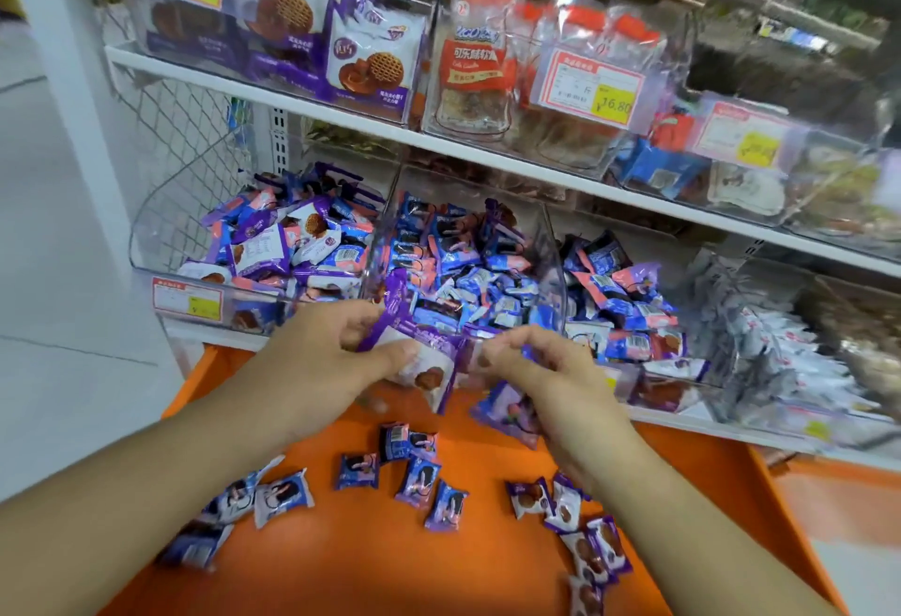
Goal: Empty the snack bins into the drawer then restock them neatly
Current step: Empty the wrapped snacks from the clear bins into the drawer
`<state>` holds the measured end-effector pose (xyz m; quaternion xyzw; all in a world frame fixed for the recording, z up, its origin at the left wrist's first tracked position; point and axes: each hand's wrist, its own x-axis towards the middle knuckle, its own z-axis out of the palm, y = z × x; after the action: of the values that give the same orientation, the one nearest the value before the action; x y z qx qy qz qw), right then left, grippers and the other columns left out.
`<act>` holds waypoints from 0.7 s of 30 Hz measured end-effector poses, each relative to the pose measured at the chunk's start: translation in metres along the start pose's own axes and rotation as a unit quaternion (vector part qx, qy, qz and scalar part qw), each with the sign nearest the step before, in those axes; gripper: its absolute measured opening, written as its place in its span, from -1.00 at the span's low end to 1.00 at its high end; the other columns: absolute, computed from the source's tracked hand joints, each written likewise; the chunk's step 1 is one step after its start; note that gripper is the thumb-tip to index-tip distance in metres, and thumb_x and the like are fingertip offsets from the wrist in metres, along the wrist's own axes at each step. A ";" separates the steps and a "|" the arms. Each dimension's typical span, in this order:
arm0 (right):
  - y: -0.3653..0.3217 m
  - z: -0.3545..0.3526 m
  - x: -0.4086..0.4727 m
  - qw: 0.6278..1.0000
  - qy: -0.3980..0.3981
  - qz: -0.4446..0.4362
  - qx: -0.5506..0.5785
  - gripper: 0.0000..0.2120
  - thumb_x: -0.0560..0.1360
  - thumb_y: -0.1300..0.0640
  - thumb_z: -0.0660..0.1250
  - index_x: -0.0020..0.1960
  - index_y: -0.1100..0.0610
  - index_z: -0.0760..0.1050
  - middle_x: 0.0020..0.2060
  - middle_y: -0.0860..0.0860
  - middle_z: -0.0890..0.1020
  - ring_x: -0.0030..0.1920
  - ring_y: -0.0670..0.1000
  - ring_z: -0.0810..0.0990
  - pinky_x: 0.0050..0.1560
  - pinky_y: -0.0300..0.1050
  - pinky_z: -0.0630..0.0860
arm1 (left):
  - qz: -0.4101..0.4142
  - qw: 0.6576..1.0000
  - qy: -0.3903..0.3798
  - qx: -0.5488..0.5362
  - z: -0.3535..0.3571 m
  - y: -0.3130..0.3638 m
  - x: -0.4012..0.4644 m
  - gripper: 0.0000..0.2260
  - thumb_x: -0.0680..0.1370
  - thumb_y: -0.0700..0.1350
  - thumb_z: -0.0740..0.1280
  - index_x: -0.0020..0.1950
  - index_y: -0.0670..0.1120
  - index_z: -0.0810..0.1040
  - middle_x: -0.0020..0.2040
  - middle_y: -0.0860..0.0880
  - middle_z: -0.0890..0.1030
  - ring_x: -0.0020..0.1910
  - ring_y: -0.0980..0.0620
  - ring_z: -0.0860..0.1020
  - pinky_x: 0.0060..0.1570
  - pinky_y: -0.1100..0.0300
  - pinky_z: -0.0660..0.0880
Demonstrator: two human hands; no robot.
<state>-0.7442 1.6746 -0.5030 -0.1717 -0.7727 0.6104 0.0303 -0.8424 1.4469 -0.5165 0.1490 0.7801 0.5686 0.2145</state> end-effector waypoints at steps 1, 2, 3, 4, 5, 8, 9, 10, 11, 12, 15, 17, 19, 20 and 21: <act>0.013 -0.004 -0.003 0.999 0.008 0.036 0.018 -0.57 0.53 -0.11 0.46 0.00 0.30 0.59 -0.13 0.46 0.62 -0.44 0.08 0.46 -0.40 -0.15 0.36 | -0.012 1.000 0.006 0.020 0.001 -0.004 -0.005 -0.46 0.46 0.23 0.50 0.37 0.03 0.58 0.23 -0.01 0.66 -0.08 -0.02 0.74 -0.09 -0.02 0.70; 0.028 -0.005 -0.004 0.997 0.002 0.070 0.030 -0.50 0.53 -0.18 0.45 -0.09 0.31 0.59 -0.22 0.52 0.57 -0.41 0.12 0.48 -0.39 -0.13 0.37 | -0.021 0.999 0.012 0.040 0.002 -0.006 -0.009 -0.46 0.47 0.22 0.50 0.38 0.03 0.57 0.26 -0.02 0.63 -0.13 -0.01 0.75 -0.09 -0.03 0.70; 0.041 -0.005 -0.004 0.994 -0.009 0.103 0.038 -0.46 0.53 -0.24 0.45 -0.16 0.29 0.59 -0.31 0.50 0.56 -0.34 0.19 0.53 -0.34 -0.11 0.40 | -0.026 0.998 0.016 0.062 0.004 -0.008 -0.012 -0.48 0.50 0.21 0.49 0.39 0.04 0.56 0.29 -0.02 0.61 -0.17 0.01 0.75 -0.08 -0.02 0.70; 0.056 -0.003 -0.004 0.989 -0.016 0.140 0.047 -0.46 0.52 -0.26 0.47 -0.21 0.25 0.60 -0.36 0.43 0.56 -0.25 0.27 0.57 -0.32 -0.09 0.43 | -0.029 0.996 0.019 0.080 0.005 -0.009 -0.014 -0.49 0.51 0.20 0.48 0.40 0.04 0.55 0.32 -0.03 0.60 -0.18 0.04 0.74 -0.06 -0.02 0.69; 0.068 0.001 -0.003 0.982 -0.017 0.179 0.061 -0.51 0.49 -0.23 0.50 -0.23 0.22 0.60 -0.36 0.33 0.58 -0.19 0.30 0.58 -0.33 -0.10 0.45 | -0.036 0.995 0.019 0.093 0.006 -0.010 -0.014 -0.48 0.52 0.20 0.47 0.42 0.04 0.53 0.33 -0.04 0.60 -0.19 0.06 0.74 -0.04 -0.02 0.69; 0.099 0.017 0.006 0.949 -0.030 0.283 0.137 -0.85 0.48 0.16 0.47 -0.21 0.21 0.62 -0.31 0.17 0.57 -0.27 0.21 0.60 -0.33 -0.07 0.51 | -0.055 0.992 0.014 0.108 0.009 -0.011 -0.011 -0.45 0.53 0.18 0.47 0.47 0.02 0.50 0.33 -0.05 0.60 -0.22 0.06 0.74 -0.06 0.03 0.67; 0.111 0.022 0.010 0.948 -0.039 0.295 0.111 -0.85 0.48 0.28 0.42 -0.27 0.20 0.62 -0.32 0.18 0.57 -0.32 0.17 0.57 -0.34 -0.08 0.51 | -0.060 0.992 0.010 0.114 0.010 -0.012 -0.009 -0.49 0.54 0.16 0.47 0.43 0.01 0.52 0.29 -0.04 0.63 -0.23 0.06 0.73 -0.09 0.07 0.65; 0.124 0.028 0.017 0.953 -0.045 0.293 0.069 -0.82 0.46 0.34 0.39 -0.30 0.19 0.60 -0.32 0.19 0.56 -0.35 0.14 0.54 -0.36 -0.10 0.46 | -0.061 0.991 0.006 0.121 0.012 -0.013 -0.007 -0.55 0.55 0.15 0.46 0.38 0.02 0.55 0.23 -0.02 0.65 -0.23 0.05 0.73 -0.11 0.10 0.64; 0.133 0.035 0.022 0.960 -0.048 0.277 0.012 -0.82 0.44 0.34 0.39 -0.31 0.18 0.58 -0.32 0.18 0.54 -0.34 0.11 0.50 -0.36 -0.12 0.38 | -0.057 0.990 0.002 0.130 0.013 -0.014 -0.004 -0.62 0.56 0.13 0.45 0.33 0.02 0.57 0.16 0.00 0.68 -0.23 0.06 0.73 -0.13 0.11 0.64; 0.145 0.041 0.030 0.965 -0.041 0.256 -0.048 -0.82 0.44 0.33 0.40 -0.32 0.17 0.57 -0.35 0.16 0.53 -0.34 0.08 0.46 -0.36 -0.12 0.31 | -0.051 0.989 -0.002 0.137 0.015 -0.015 -0.001 -0.68 0.57 0.12 0.44 0.27 0.04 0.58 0.09 0.02 0.70 -0.23 0.07 0.72 -0.14 0.10 0.65; 0.166 0.057 0.053 0.971 -0.009 0.210 -0.111 -0.82 0.53 0.17 0.43 -0.17 0.24 0.51 -0.39 0.11 0.50 -0.41 0.06 0.43 -0.42 -0.14 0.29 | -0.036 0.985 -0.019 0.167 0.016 -0.020 0.012 -0.74 0.57 0.14 0.44 0.21 0.09 0.57 -0.01 0.06 0.70 -0.24 0.08 0.71 -0.05 0.00 0.68; 0.171 0.063 0.067 0.974 -0.009 0.206 -0.095 -0.71 0.51 0.02 0.51 -0.04 0.18 0.45 -0.34 0.04 0.53 -0.40 0.05 0.50 -0.38 -0.12 0.45 | -0.032 0.983 -0.020 0.177 0.015 -0.023 0.020 -0.73 0.57 0.15 0.43 0.22 0.10 0.56 0.00 0.07 0.69 -0.26 0.08 0.71 -0.03 -0.02 0.67; 0.167 0.064 0.076 0.974 -0.026 0.202 -0.095 -0.64 0.49 0.04 0.51 0.16 0.11 0.44 -0.17 0.01 0.59 -0.18 0.09 0.62 -0.01 0.11 0.62 | -0.033 0.984 -0.017 0.171 0.015 -0.025 0.026 -0.72 0.57 0.15 0.43 0.23 0.10 0.56 0.01 0.07 0.69 -0.27 0.08 0.71 -0.04 0.00 0.67; 0.163 0.063 0.077 0.972 -0.037 0.208 -0.107 -0.61 0.51 0.12 0.48 0.26 0.08 0.40 -0.08 0.00 0.60 -0.04 0.11 0.63 0.15 0.15 0.59 | -0.034 0.985 -0.017 0.167 0.015 -0.026 0.028 -0.71 0.57 0.15 0.43 0.24 0.09 0.56 0.02 0.07 0.69 -0.27 0.08 0.71 -0.05 0.01 0.67; 0.156 0.061 0.076 0.968 -0.054 0.213 -0.119 -0.57 0.53 0.21 0.43 0.33 0.05 0.39 0.01 0.01 0.61 0.05 0.13 0.63 0.21 0.16 0.56 | -0.035 0.986 -0.018 0.163 0.015 -0.027 0.030 -0.71 0.57 0.14 0.44 0.25 0.10 0.57 0.03 0.07 0.69 -0.27 0.08 0.71 -0.05 0.03 0.67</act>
<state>-0.7955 1.6714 -0.6790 -0.3011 -0.7862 0.5145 -0.1630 -0.8606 1.4648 -0.5513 0.1649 0.8631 0.4228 0.2216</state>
